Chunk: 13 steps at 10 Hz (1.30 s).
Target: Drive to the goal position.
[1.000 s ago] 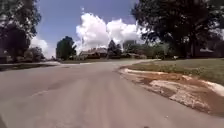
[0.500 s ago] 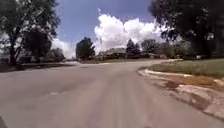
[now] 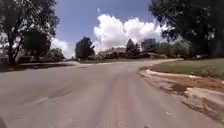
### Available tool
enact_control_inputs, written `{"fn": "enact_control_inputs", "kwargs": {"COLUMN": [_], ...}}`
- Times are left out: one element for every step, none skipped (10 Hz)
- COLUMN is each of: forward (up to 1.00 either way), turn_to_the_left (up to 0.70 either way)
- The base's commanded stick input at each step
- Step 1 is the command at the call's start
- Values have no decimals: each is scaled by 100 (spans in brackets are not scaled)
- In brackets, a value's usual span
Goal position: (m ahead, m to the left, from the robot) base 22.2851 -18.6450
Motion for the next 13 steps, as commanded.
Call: {"fn": "enact_control_inputs", "kwargs": {"forward": [70, 70, 70, 70, 70, 70, 70, 70, 70, 70, 70, 70, 70], "turn_to_the_left": [0, 0, 0, 0, 0, 0, 0, 0, 0, 0, 0, 0, 0]}}
